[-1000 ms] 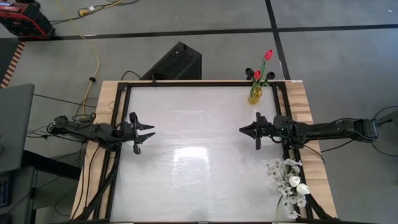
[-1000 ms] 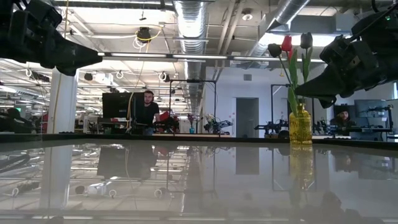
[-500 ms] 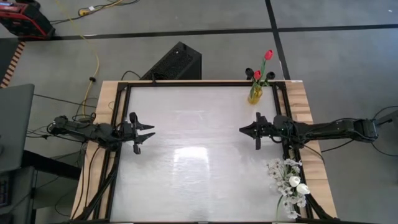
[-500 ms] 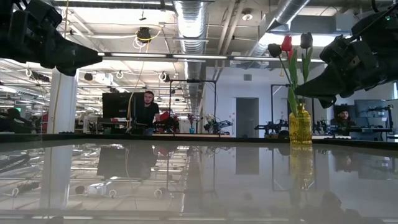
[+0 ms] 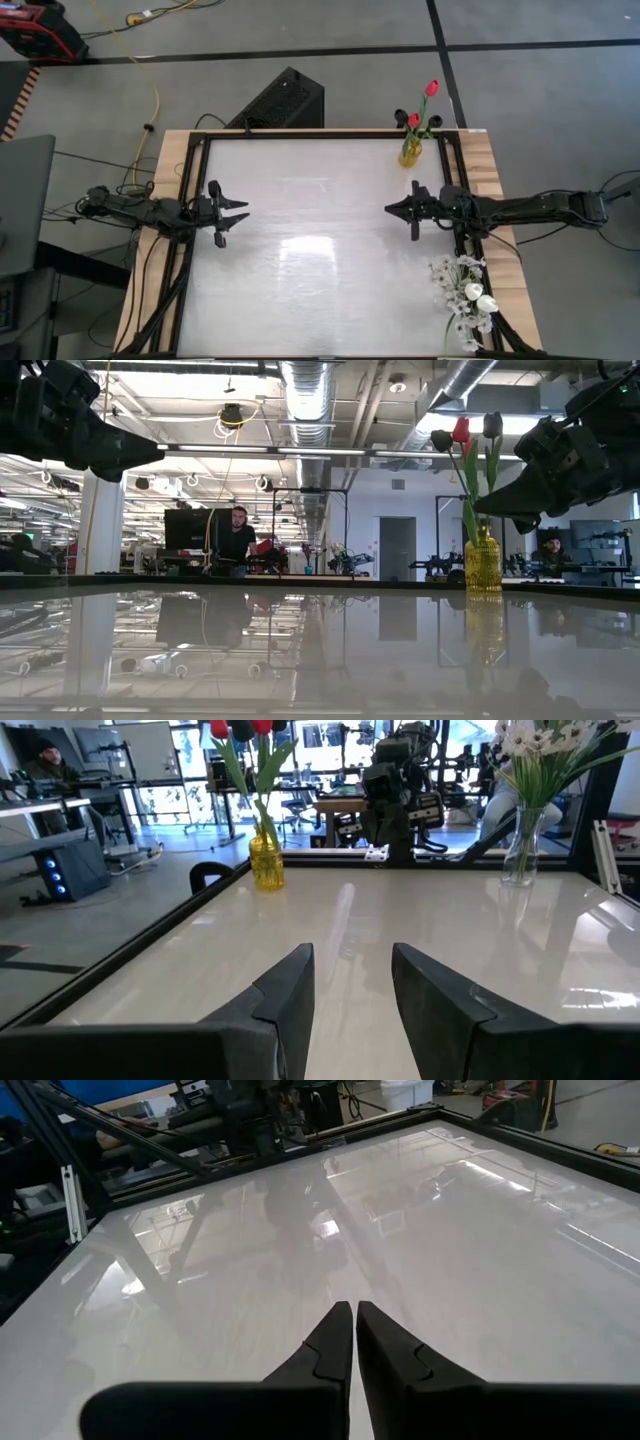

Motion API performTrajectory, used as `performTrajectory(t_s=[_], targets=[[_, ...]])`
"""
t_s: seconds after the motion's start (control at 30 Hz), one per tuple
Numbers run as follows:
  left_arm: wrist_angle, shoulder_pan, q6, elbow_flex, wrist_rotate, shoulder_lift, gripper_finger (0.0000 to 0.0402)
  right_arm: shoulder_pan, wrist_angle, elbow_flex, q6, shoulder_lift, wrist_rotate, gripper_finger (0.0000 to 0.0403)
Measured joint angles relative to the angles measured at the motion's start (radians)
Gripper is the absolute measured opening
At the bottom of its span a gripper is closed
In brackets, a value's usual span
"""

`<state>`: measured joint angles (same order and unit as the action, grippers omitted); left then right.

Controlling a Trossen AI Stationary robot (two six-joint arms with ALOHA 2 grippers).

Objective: Sort flowers into vase by color
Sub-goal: Return to Home Position

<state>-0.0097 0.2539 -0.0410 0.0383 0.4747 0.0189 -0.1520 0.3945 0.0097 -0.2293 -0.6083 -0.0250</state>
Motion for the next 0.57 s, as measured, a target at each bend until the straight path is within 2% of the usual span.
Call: performTrajectory(t_s=[0.57], targets=[[0.0, 0.0, -0.005, 0.0, 0.0, 0.0, 0.0126, 0.0, 0.0, 0.0, 0.0, 0.0, 0.0, 0.0048]])
